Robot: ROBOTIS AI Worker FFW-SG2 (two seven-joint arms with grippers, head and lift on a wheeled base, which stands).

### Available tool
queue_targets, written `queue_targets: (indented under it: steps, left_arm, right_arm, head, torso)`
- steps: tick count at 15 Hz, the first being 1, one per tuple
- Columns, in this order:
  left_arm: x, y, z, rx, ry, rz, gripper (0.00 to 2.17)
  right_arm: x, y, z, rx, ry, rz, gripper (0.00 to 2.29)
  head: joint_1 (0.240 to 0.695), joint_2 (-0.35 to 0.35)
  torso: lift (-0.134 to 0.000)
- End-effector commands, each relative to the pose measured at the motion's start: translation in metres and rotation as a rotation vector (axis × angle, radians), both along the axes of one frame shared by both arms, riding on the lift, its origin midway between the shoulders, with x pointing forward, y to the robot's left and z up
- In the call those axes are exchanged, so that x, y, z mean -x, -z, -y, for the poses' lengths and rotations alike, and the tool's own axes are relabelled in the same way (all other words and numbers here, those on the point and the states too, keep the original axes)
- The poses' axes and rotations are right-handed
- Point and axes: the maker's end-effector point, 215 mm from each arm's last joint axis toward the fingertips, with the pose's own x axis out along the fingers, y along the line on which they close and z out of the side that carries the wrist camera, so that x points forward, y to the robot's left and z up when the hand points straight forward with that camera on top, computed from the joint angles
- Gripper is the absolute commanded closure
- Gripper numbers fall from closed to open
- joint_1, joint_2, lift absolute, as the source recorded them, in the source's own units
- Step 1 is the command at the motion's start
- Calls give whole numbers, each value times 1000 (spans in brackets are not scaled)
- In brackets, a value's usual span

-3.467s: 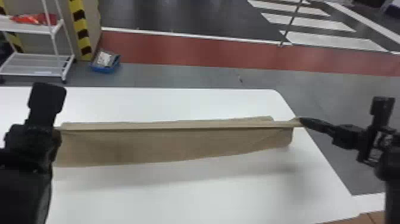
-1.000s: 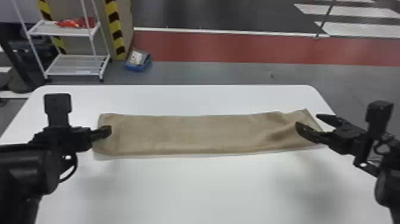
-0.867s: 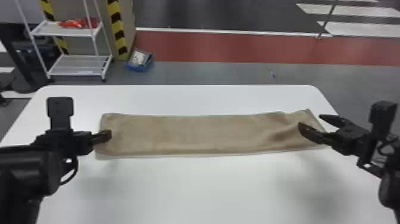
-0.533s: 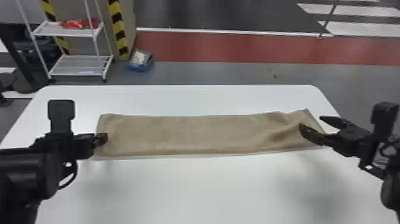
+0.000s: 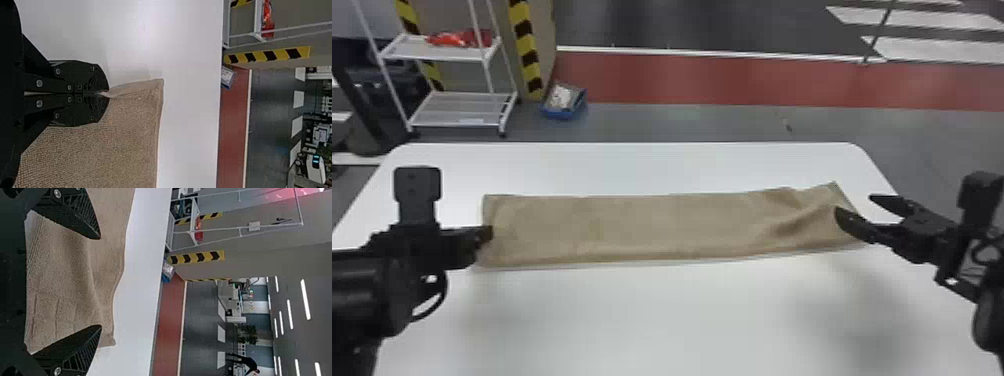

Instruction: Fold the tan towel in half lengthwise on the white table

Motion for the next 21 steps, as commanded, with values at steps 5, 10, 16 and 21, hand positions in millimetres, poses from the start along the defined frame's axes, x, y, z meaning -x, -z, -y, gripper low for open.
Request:
queue_targets:
  steps: [5, 10, 16, 21]
  left_arm:
    - [7, -4, -38, -36, -56, 16, 1382]
    - [4, -74, -31, -97, -37, 237, -2]
    - [21, -150, 28, -122, -20, 522, 36]
    - [52, -159, 116, -45, 69, 663, 33]
  right_arm:
    - [-1, 1, -3, 3, -5, -4, 83]
    - [1, -9, -9, -18, -8, 4, 83]
    - [24, -66, -82, -99, -16, 125, 83]
    - [68, -79, -169, -54, -1, 249, 90]
  head:
    - [695, -41]
    - [695, -27]
    - [695, -12]
    - [695, -16]
  torso:
    - [-123]
    - [-123]
    - [-123]
    - [-123]
